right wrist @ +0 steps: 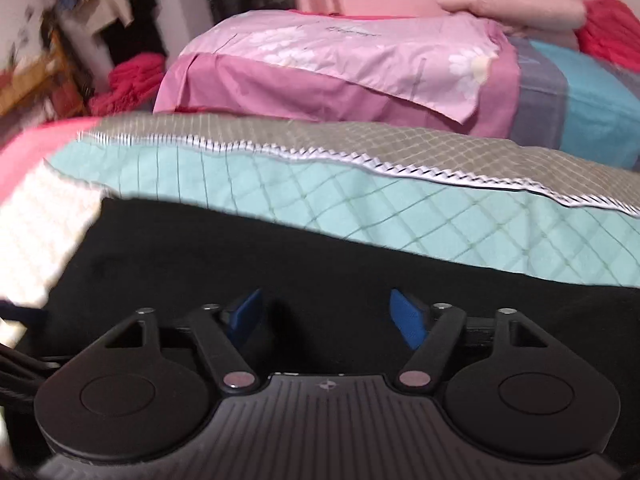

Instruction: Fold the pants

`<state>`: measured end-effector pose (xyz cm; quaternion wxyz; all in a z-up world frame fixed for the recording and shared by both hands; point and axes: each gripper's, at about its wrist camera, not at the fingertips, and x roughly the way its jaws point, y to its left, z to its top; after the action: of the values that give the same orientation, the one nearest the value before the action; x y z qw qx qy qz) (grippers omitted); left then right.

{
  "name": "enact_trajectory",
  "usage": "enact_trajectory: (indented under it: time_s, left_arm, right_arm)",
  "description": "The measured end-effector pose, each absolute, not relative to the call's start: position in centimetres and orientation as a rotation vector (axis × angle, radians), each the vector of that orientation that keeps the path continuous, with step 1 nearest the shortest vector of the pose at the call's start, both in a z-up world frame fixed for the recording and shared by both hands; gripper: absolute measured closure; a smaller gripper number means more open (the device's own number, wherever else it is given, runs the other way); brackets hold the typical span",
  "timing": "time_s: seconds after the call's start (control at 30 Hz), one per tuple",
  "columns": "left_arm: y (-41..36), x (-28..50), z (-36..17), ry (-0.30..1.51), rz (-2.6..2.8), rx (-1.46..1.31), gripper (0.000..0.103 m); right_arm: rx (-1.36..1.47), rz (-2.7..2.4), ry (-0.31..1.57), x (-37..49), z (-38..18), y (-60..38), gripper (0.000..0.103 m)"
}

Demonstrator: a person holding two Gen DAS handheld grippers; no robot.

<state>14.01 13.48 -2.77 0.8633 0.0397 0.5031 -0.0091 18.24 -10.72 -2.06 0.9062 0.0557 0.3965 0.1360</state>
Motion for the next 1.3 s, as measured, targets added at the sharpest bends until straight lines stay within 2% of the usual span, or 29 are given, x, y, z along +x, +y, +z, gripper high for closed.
enact_trajectory:
  time_s: [0.07,0.23,0.37,0.43,0.47,0.5,0.53,0.57,0.63,0.67,0.7,0.77,0.87,0.93,1.0,1.07,1.13,1.23,1.3]
  left_arm:
    - [12.7,14.5,-1.3,1.02,-0.025,0.084,0.0]
    - [7.7,17.7,0.3,0.959,-0.098,0.108,0.0]
    - [3.5,21.0,-1.8,1.023,-0.128,0.088,0.0]
    - [2.4,22.4,-3.7,1.095,-0.122,0.072,0.0]
    - [1.8,22.6,-4.3,1.099,-0.095,0.081,0.0]
    - [1.7,22.6,-4.3,1.081,-0.082,0.077,0.0]
    - [1.6,22.6,-4.3,1.084,-0.072,0.07,0.0]
    - [1.6,22.6,-4.3,1.087,-0.066,0.062,0.0]
    - [1.4,22.4,-4.4,1.08,-0.066,0.067,0.0]
    - [1.3,22.4,-4.5,1.075,-0.064,0.072,0.0]
    - [1.2,22.3,-4.5,1.076,-0.058,0.071,0.0]
    - [1.3,22.3,-4.5,1.078,-0.045,0.065,0.0]
    - [1.1,22.1,-4.6,1.071,-0.034,0.07,0.0]
    - [1.1,21.5,-4.6,1.062,-0.034,0.071,0.0]
    - [1.0,21.3,-4.6,1.051,-0.035,0.072,0.0]
    - [1.1,21.1,-4.6,1.046,-0.034,0.073,0.0]
    - [1.1,21.1,-4.6,1.043,-0.031,0.074,0.0]
    - [1.2,20.9,-4.6,1.031,-0.031,0.076,0.0]
    - [1.2,20.8,-4.6,1.023,-0.031,0.077,0.0]
  right_arm:
    - [0.209,0.289,0.755,16.3,-0.4,-13.7,0.025]
    - [0.25,0.107,0.629,12.3,2.4,-21.6,0.025]
    - [0.366,-0.139,0.512,9.7,2.3,-28.5,0.023]
    - [0.389,-0.187,0.586,10.4,0.6,-31.5,0.023]
    - [0.405,-0.181,0.652,11.2,-0.8,-33.3,0.028]
    - [0.438,-0.206,0.707,11.8,-2.2,-35.5,0.057]
    - [0.454,-0.214,0.676,11.5,-2.7,-37.4,0.075]
    - [0.455,-0.255,0.666,11.1,-2.6,-38.8,0.08]
    - [0.492,-0.366,0.631,9.8,-1.6,-41.7,0.048]
    - [0.507,-0.415,0.58,8.5,-1.0,-43.0,0.014]
    - [0.505,-0.453,0.524,7.4,-0.5,-43.8,0.008]
    - [0.506,-0.512,0.515,6.4,-0.3,-45.7,0.009]
    - [0.563,-0.62,0.64,7.4,-2.3,-48.8,0.009]
    - [0.533,-0.62,0.595,7.4,-2.3,-49.1,0.018]
    - [0.491,-0.556,0.631,8.4,-2.2,-48.0,0.056]
    - [0.328,-0.465,0.637,9.2,-2.0,-46.2,0.089]
    - [0.298,-0.529,0.635,8.7,-1.9,-47.0,0.092]
    - [0.608,-0.564,0.596,6.6,-2.4,-51.3,0.092]
    - [0.542,-0.614,0.59,6.4,-1.3,-50.2,0.075]
